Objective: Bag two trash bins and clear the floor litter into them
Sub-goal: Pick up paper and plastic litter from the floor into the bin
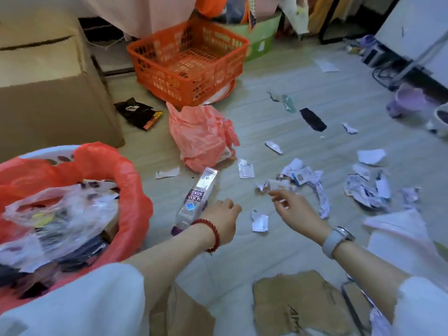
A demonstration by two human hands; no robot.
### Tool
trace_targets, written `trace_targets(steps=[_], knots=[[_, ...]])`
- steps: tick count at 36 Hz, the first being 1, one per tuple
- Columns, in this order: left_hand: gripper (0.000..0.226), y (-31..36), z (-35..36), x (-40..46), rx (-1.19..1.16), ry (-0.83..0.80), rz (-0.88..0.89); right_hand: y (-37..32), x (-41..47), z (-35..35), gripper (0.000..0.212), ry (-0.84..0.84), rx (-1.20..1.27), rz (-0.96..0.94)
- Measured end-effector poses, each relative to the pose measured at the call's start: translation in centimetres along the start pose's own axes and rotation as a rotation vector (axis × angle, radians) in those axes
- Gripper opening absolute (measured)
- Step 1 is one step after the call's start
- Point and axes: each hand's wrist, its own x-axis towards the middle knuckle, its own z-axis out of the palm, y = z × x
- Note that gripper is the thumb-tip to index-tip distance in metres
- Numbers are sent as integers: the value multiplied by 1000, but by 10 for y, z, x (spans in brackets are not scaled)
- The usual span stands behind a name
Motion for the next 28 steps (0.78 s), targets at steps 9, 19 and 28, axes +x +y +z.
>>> trace_targets(steps=[9,19,28], knots=[[49,4,65,63,2,-124,-159,64,38,64,69,-264,-356,-105],[49,18,89,112,-301,192,-329,110,43,65,27,-231,-315,-122],[79,72,77,196,-198,189,-228,178,55,-4,27,398,56,-67]])
